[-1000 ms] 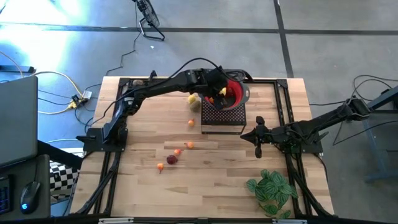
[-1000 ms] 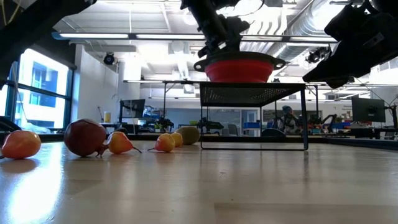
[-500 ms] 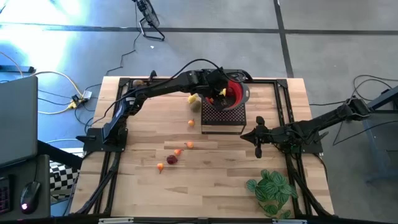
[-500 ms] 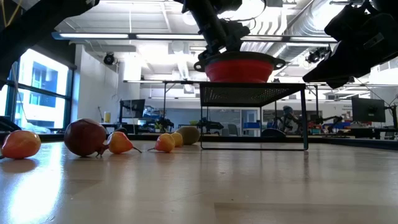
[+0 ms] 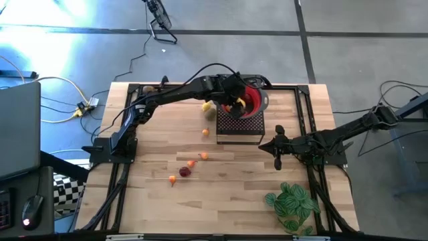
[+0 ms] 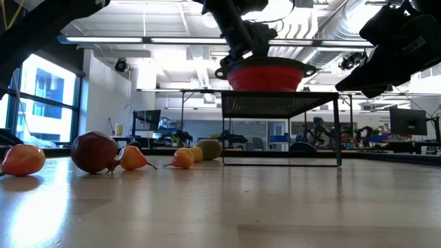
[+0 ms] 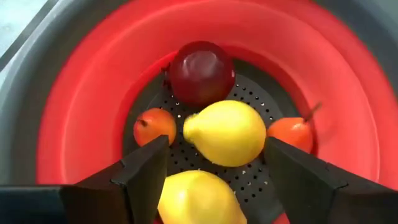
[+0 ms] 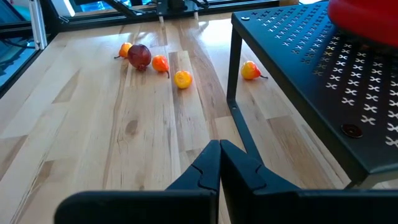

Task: Pick & Place Fruit
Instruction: Put the orange pear into the red strainer bowl on the shelf

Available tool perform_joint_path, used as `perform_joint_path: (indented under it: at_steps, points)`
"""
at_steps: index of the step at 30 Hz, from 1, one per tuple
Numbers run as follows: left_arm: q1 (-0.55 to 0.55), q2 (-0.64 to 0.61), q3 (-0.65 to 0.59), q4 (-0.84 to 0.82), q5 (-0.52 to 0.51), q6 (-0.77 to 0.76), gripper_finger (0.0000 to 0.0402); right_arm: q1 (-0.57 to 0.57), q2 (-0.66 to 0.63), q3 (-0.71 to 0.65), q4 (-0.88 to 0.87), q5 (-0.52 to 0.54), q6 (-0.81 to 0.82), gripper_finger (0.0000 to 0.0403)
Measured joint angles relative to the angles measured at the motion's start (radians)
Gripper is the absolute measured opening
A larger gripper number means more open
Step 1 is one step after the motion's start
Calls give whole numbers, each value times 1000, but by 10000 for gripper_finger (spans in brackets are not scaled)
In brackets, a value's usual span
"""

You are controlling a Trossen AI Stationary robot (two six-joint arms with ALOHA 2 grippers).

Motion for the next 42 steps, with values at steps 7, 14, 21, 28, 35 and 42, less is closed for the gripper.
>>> perform_joint_path:
  at_steps: [7, 14, 21, 28, 35, 42]
  points:
    - [0, -1, 2, 31, 0, 0, 258, 0, 0, 0, 0, 0, 0, 2]
    - [0, -16, 99, 3, -1, 7, 228, 0, 0, 0, 1, 0, 0, 2]
    - [0, -46, 95, 32, 3, 65, 173, 0, 0, 0, 1, 0, 0, 2]
    - [0, -46, 93, 33, 12, 109, 113, 0, 0, 0, 1, 0, 0, 2]
    - [0, -45, 93, 72, 31, 116, 82, 0, 0, 0, 1, 0, 0, 2]
    - [-50, -45, 93, 52, -21, 161, 34, 0, 0, 0, 1, 0, 43, 2]
